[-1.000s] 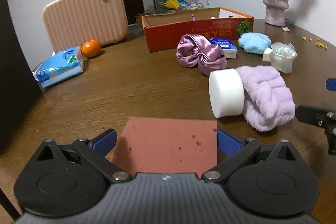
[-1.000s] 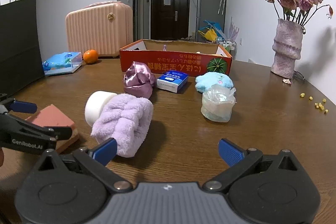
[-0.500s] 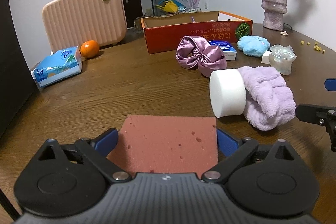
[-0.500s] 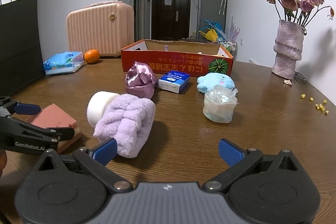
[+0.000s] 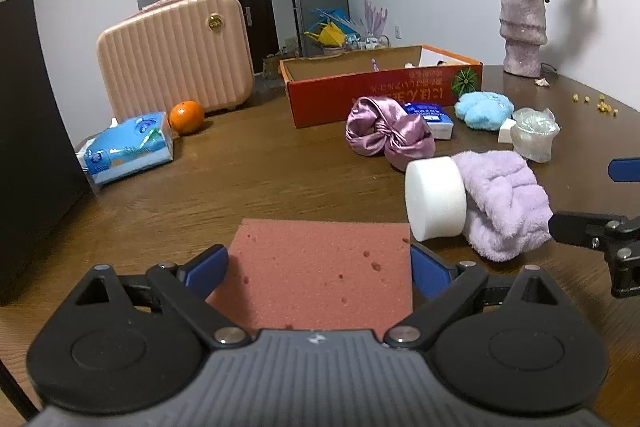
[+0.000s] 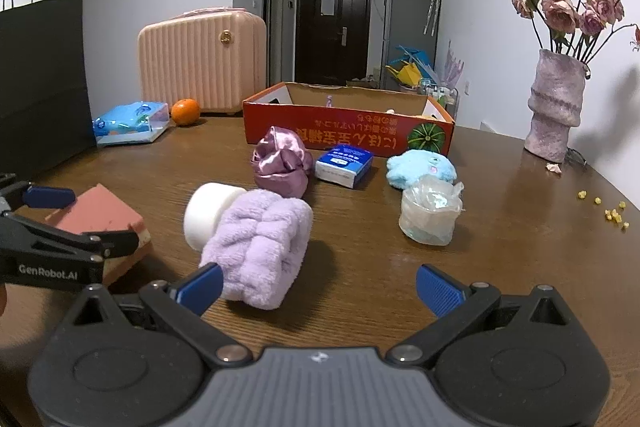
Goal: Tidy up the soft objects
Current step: 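Hold the sponge in left tool while right tool grasps the lilac fuzzy hair band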
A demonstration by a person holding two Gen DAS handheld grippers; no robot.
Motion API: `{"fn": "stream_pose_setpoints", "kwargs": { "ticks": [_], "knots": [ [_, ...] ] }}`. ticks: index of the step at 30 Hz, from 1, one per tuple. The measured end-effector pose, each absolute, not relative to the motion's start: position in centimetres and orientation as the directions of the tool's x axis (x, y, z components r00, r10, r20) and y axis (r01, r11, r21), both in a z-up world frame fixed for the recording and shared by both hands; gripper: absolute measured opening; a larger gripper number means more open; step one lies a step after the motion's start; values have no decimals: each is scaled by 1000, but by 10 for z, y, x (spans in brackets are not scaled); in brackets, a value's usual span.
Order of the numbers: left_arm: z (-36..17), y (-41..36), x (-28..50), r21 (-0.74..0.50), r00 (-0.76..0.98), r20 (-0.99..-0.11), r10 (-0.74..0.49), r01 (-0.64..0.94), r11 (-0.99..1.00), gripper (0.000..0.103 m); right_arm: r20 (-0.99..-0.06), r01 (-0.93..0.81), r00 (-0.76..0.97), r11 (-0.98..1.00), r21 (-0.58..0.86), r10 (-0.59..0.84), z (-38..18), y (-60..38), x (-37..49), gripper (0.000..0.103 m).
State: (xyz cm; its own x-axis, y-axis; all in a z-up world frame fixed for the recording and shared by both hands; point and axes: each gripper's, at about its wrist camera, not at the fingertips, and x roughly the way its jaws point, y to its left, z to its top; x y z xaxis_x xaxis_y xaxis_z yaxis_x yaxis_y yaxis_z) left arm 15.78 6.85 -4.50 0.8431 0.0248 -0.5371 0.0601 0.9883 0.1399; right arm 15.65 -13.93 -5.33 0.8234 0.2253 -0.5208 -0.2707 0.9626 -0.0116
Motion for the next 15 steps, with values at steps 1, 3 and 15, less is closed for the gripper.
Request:
{"fn": "stream_pose_setpoints", "kwargs": {
  "ticks": [1, 3, 15],
  "knots": [
    [-44, 69, 157, 140, 845, -534, 27, 57, 988, 97, -519, -273, 824, 962, -13, 227, -53, -138, 156, 103],
    [-42, 72, 154, 141, 848, -529, 31, 52, 989, 97, -517, -277, 825, 961, -15, 230, -51, -136, 155, 103],
    [-36, 95, 145, 121, 861, -504, 65, -5, 993, 97, -525, -305, 815, 952, -31, 244, -50, -109, 158, 103]
  ]
}}
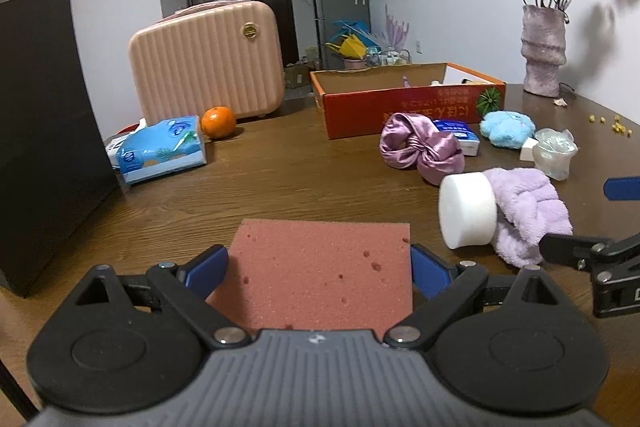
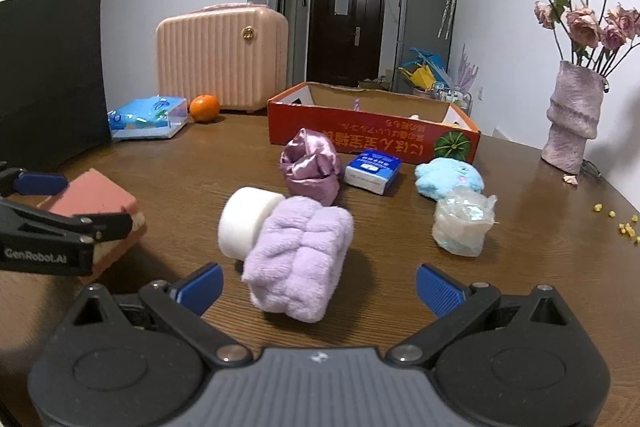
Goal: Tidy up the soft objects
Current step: 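Hold the sponge in left tool while right tool grasps the lilac fuzzy hair band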
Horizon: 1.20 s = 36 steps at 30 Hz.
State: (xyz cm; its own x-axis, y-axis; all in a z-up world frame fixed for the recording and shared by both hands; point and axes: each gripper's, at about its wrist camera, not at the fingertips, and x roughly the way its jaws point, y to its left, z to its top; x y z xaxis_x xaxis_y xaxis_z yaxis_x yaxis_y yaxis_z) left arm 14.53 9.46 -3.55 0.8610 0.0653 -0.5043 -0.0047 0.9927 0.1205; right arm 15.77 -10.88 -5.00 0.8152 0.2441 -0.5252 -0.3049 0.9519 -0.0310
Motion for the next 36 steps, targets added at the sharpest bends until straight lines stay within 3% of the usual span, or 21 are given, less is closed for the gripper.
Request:
{"fn": "stream_pose_setpoints", "kwargs": {
  "ticks": [6, 11, 14, 18, 23, 28, 36],
  "knots": [
    [-36, 106, 145, 104, 862, -501, 77, -28, 994, 97, -547, -298, 805, 954, -40, 228, -58, -95, 168, 100],
    [-38, 111, 147, 96, 861, -502, 78, -34, 995, 97, -562, -283, 800, 958, -47, 209, -62, -89, 176, 88],
    [-39, 111, 148, 93, 860, -504, 77, -34, 995, 97, -569, -282, 796, 958, -45, 207, -64, -87, 179, 74],
    [-40, 111, 149, 92, 860, -504, 75, -33, 995, 97, -581, -289, 785, 957, -37, 215, -67, -86, 182, 46],
    [-41, 110, 150, 92, 860, -506, 73, -31, 995, 97, -586, -298, 778, 954, -27, 226, -68, -87, 182, 40],
    [-40, 107, 150, 93, 861, -503, 73, -30, 995, 97, -580, -303, 779, 953, -15, 239, -66, -90, 181, 26],
    [-32, 99, 148, 97, 868, -492, 69, -24, 995, 97, -543, -311, 797, 950, 10, 267, -59, -99, 176, 20]
  ]
}}
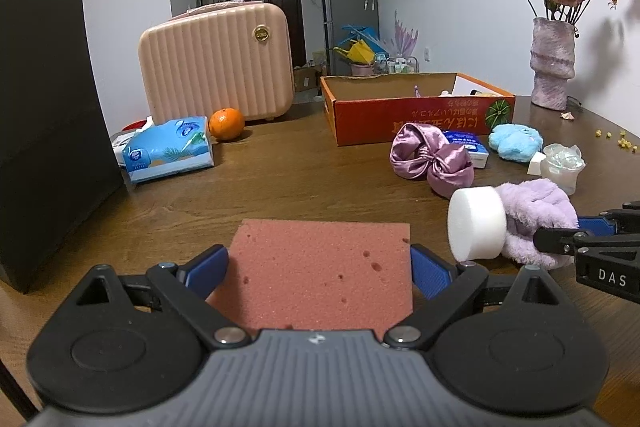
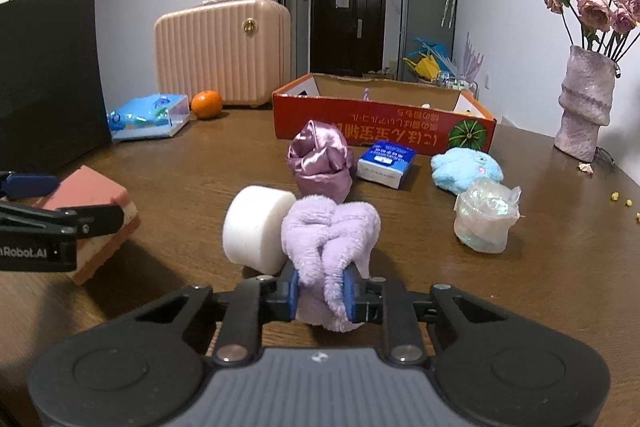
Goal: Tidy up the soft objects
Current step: 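Hold the sponge in left tool while right tool grasps the lilac fuzzy hair band, then carry the sponge in left tool and hair band in right tool over the cardboard box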
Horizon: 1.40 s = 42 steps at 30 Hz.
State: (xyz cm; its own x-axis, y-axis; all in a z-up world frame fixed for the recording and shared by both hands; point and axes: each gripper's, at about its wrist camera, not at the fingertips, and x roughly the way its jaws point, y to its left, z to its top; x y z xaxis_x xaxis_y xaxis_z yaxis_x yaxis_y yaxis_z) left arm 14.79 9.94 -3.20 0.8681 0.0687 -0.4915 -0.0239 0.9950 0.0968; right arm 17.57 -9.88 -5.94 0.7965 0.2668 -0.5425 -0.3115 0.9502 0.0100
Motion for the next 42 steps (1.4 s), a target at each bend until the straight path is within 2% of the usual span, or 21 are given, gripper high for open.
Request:
{"fn": "stream_pose_setpoints", "kwargs": {
  "ticks": [20, 42],
  "knots": [
    [-2, 70, 167, 104, 895, -444, 37, 10, 995, 97, -439, -321, 850, 947, 11, 293, -29, -121, 178, 18],
    [26, 38, 233, 78, 915, -404, -6, 40, 996, 97, -364, -311, 884, 950, 6, 292, -1, -144, 233, 18]
  ]
}}
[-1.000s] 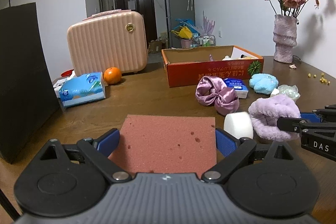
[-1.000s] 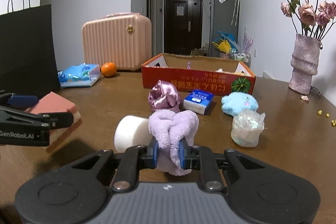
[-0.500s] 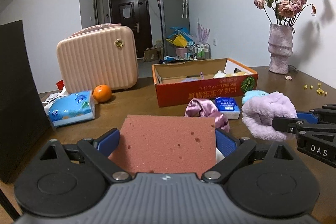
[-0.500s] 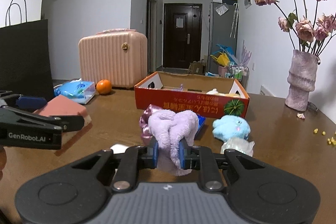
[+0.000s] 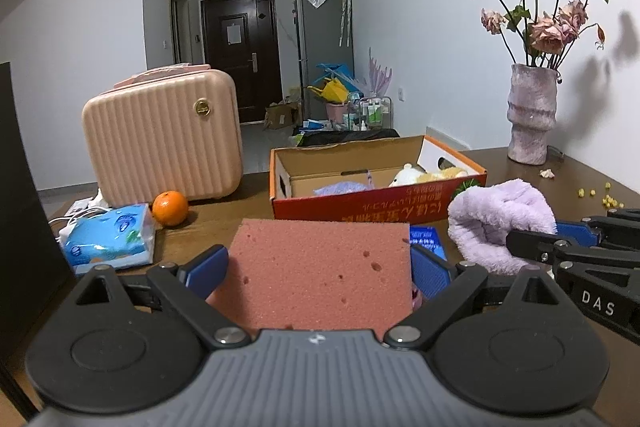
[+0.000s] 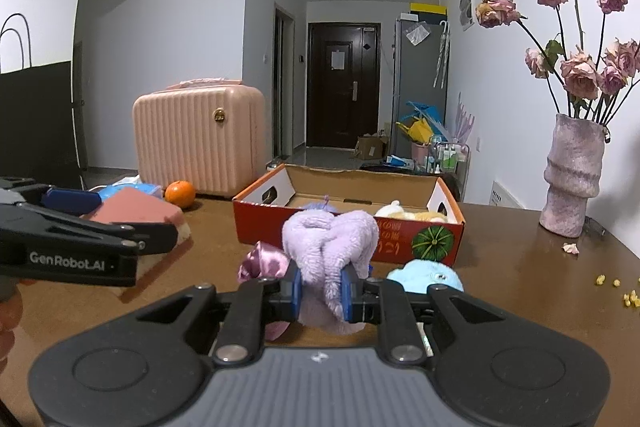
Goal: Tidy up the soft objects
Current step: 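Carry the sponge in left tool and hair band in right tool over the cardboard box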
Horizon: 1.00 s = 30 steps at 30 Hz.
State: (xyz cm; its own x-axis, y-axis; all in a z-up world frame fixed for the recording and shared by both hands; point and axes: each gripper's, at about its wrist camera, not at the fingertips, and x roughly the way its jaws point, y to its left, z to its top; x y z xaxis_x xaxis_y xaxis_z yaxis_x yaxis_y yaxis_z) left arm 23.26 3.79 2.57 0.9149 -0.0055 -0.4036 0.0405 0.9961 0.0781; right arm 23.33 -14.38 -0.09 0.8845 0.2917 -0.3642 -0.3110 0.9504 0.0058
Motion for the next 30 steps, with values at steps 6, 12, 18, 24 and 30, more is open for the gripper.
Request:
{"fn": "stream_pose_setpoints", "kwargs": {
  "ticks": [6, 12, 18, 24, 30],
  "knots": [
    [25, 32, 254, 51, 914, -406, -15, 39, 998, 97, -355, -305, 889, 952, 9, 289, -3, -148, 252, 18],
    [27, 29, 274, 26, 918, -395, -14, 26, 999, 97, -337, -302, 897, 953, 11, 288, -1, -152, 270, 18],
    [33, 25, 295, 7, 929, -371, -18, 22, 1000, 97, -314, -299, 905, 954, 14, 288, 4, -155, 290, 18],
    [37, 25, 320, -3, 933, -361, -4, 3, 1000, 96, -302, -295, 910, 955, 9, 284, 6, -157, 315, 18],
    [38, 22, 341, -10, 934, -356, -3, -1, 1000, 96, -301, -289, 913, 957, 0, 275, 7, -160, 335, 18]
  ]
}}
